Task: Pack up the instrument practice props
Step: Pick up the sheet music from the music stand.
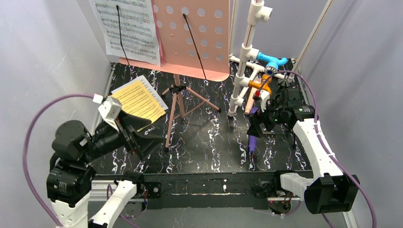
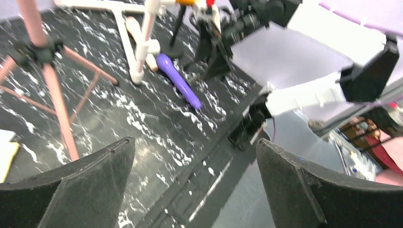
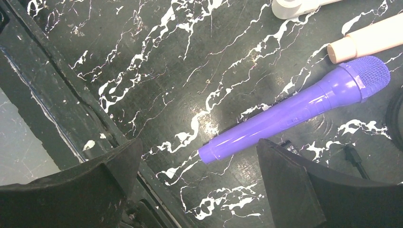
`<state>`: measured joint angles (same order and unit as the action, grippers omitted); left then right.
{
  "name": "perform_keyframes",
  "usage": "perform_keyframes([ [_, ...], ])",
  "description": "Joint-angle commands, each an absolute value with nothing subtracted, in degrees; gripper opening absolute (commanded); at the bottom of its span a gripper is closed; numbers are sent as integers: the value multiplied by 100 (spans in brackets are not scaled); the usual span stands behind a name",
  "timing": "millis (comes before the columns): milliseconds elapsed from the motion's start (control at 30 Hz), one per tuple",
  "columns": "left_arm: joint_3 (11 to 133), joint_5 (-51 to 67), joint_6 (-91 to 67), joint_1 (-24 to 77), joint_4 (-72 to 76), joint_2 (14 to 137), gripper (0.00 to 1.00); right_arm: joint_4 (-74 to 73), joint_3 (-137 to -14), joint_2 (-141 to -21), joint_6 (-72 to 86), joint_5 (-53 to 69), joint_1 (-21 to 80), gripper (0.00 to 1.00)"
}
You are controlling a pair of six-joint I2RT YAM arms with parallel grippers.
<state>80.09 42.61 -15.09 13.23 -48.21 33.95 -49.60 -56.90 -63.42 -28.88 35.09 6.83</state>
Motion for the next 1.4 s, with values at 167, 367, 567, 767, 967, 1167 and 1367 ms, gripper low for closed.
perform_keyframes([
  [167,9593,2674,-1767,1331,-4147,5047,98,-4892,-5740,-6190,-2979,3733,712,100],
  [367,10097,1874,-2184,1280,-3409,5727,98,-4873,-5672,-6111,-3014,3799,714,100],
  [567,10384,2225,-3165,-62,-2666,6206,98,-4833,-5596,-6049,-3031,3883,721,100],
  [767,10231,2614,-4308,-799,-1804,6403,98,-4795,-5559,-5995,-3041,3899,722,100],
  [967,9857,2225,-4681,-1431,-1305,6423,98,-4744,-5496,-6006,-3072,3979,729,100],
  [1167,8531,2595,-6947,-2394,1188,6515,98,-4862,-5533,-6000,-3179,3975,729,100],
  [1367,7136,2816,-8112,-2767,3285,6845,98,-4913,-5477,-5966,-3272,3955,734,100],
])
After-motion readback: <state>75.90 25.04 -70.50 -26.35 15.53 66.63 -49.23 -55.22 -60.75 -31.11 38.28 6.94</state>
